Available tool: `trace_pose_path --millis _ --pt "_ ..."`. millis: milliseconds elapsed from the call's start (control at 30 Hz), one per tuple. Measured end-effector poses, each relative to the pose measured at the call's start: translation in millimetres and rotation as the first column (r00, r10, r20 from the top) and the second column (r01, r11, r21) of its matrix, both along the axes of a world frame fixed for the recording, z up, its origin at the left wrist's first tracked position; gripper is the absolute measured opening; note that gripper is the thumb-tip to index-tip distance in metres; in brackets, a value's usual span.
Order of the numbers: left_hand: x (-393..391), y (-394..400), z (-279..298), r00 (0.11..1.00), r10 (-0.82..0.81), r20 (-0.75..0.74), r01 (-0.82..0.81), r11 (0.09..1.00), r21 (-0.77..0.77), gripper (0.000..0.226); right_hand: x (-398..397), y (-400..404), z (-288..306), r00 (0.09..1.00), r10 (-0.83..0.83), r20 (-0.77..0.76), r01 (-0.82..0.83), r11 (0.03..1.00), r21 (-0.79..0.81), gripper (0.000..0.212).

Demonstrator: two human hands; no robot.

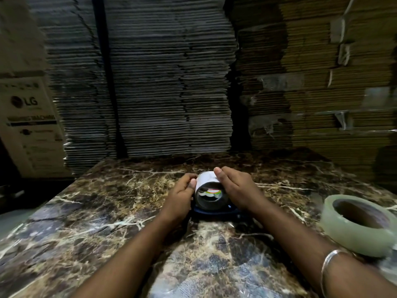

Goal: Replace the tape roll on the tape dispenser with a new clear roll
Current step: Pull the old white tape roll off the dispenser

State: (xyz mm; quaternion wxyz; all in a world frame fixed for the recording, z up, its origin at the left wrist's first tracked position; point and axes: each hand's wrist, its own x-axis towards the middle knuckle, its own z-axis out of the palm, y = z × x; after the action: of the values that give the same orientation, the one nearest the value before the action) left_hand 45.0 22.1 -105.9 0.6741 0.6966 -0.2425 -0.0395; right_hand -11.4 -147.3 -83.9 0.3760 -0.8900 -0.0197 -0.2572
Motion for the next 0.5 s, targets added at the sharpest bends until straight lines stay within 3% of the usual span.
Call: trace_pose_path --millis 133,200,267,367,500 --pt "3.9 5.3 6.5 0.989 -0.100 -0.106 0.098 0.995 -0.028 0.028 -7.5 1.9 7.4 0.995 0.081 -0.065 -0.084 0.996 -0.034 0.052" --pt "6.6 10.8 7.0 0.972 -0.209 -0.111 0.203 0.977 -0.059 0.023 -11.0 1.1 12.0 0.987 0.119 -0.108 -0.125 0.991 -0.046 0.069" --pt "10.4 14.9 4.8 0.949 -0.303 -0.091 0.302 0.953 -0.030 0.045 -14.1 -0.5 14.7 0.986 0.106 -0.128 -0.122 0.984 -0.128 0.078" --pt "16.0 14.3 1.4 0.957 -0.289 -0.003 0.288 0.954 0.077 0.060 -16.7 -1.5 16.4 0.994 0.061 -0.090 -0.079 0.976 -0.205 0.061" --pt "14.1 15.3 -0.6 0.954 -0.297 -0.036 0.297 0.955 0.017 0.056 -19.6 5.8 15.8 0.998 -0.029 -0.061 0.005 0.935 -0.355 0.052"
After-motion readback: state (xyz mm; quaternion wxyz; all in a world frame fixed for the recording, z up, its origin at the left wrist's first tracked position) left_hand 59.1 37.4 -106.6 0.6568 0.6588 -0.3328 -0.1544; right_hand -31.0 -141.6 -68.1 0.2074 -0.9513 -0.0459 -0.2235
